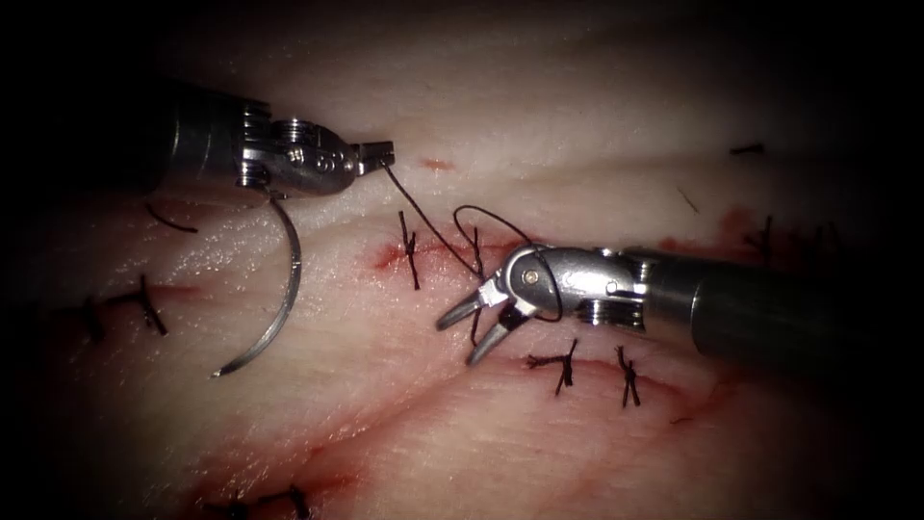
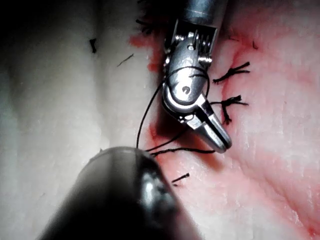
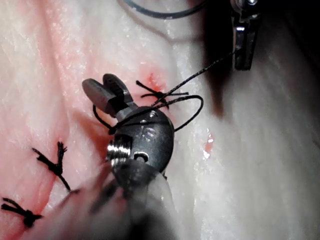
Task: Wound Closure
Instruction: Grasp the suture tail, then move the right tool up and the left tool down to tie the knot.
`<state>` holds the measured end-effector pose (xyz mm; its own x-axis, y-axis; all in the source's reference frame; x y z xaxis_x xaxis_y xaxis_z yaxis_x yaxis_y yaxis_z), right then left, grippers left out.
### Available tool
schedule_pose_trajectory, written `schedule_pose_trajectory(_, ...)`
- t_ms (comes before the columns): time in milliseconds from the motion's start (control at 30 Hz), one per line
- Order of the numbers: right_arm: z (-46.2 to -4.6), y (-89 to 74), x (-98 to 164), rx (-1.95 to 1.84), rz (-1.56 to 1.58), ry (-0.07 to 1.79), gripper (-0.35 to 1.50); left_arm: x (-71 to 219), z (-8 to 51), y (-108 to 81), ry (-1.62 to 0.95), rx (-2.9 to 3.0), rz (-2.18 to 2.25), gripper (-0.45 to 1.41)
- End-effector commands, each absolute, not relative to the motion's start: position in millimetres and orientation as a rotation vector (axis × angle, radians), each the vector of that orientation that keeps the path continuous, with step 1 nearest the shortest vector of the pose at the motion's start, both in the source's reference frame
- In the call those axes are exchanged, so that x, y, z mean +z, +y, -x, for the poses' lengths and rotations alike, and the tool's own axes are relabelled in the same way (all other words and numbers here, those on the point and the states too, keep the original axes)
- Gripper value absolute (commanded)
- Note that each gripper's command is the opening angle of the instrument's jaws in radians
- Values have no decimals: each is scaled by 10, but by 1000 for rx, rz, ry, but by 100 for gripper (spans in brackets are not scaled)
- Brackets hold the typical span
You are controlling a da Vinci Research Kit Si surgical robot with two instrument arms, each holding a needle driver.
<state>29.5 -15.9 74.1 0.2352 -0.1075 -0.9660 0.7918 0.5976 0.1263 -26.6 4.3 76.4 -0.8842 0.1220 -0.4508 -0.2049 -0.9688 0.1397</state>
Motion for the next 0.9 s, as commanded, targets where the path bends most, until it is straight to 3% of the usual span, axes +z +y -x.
schedule_pose_trajectory(33, -300, -148, 742, -698, -713, 1168, -35, 766, 272, 46, 275, 2883, 675, -45)
schedule_pose_trajectory(200, -291, -127, 730, -605, -730, 1154, -35, 749, 268, 15, 261, 2885, 690, -45)
schedule_pose_trajectory(500, -281, -70, 733, -306, -797, 1332, -35, 696, 286, -99, 159, 2977, 696, -45)
schedule_pose_trajectory(900, -280, -54, 783, -166, -785, 1272, -35, 511, 361, -208, -28, 3106, 876, -45)
